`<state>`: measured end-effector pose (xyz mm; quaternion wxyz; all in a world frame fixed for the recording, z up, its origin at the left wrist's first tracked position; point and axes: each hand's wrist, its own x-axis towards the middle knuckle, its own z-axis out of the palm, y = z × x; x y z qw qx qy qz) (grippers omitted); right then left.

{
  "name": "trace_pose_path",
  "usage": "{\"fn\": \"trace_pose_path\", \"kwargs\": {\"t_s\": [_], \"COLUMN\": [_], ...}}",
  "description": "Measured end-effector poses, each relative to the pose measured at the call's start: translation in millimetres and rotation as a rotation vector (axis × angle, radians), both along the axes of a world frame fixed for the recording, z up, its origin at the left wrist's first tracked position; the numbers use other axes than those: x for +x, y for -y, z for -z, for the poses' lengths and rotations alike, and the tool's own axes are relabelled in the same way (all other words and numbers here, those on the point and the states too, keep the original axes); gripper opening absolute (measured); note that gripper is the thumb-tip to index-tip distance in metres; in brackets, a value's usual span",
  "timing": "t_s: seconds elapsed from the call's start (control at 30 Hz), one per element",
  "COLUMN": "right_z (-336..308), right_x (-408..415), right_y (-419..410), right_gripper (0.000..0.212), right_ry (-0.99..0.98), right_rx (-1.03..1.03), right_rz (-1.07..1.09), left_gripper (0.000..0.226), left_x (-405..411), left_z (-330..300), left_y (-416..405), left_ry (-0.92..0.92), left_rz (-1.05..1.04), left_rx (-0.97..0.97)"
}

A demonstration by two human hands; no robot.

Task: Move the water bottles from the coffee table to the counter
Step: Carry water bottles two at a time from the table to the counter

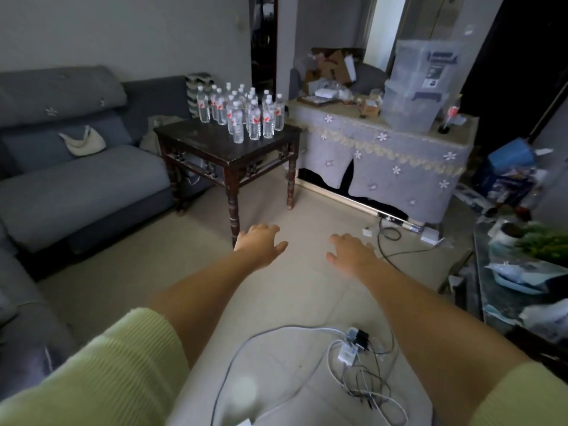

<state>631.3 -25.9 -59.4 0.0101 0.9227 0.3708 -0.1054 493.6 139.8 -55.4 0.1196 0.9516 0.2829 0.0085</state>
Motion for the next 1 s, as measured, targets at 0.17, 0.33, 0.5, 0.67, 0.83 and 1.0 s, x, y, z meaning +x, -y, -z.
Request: {"fn": "trace_pose_path", "kwargs": {"t_s": [0.17, 0.33, 0.5, 0.67, 0.83, 1.0], "right_z": [11, 21, 19, 5, 7, 18], "right_x": [37, 89, 156, 215, 249, 288], "right_y": [-30, -72, -134, -205, -272, -350], "right_gripper": [0.045, 0.046, 0.045, 0.047, 0.047, 0.039], "right_ry": [0.016, 0.008, 0.008, 0.008, -0.018, -0.063], "right_rx": [0.005, -0.010, -0.011, 0.045, 0.041, 0.038], "right_rz": [-0.069, -0.093, -0.071, -0.079, -0.129, -0.192], "left_gripper": [0.049, 0.048, 0.051, 0.053, 0.052, 0.048], "left_x": [38, 86, 151, 204, 230, 252], "left_z": [3, 14, 16, -4, -7, 2], "left_y": [-31, -75, -133, -204, -264, -326], "left_ry": [0.028, -0.009, -0.030, -0.036, -0.030, -0.051], "left_rz": [-0.095, -0.130, -0.102, -0.093, -0.141, -0.208], "left_rx": [-0.109, -0.097, -0.037, 0.015, -0.013, -0.049]}}
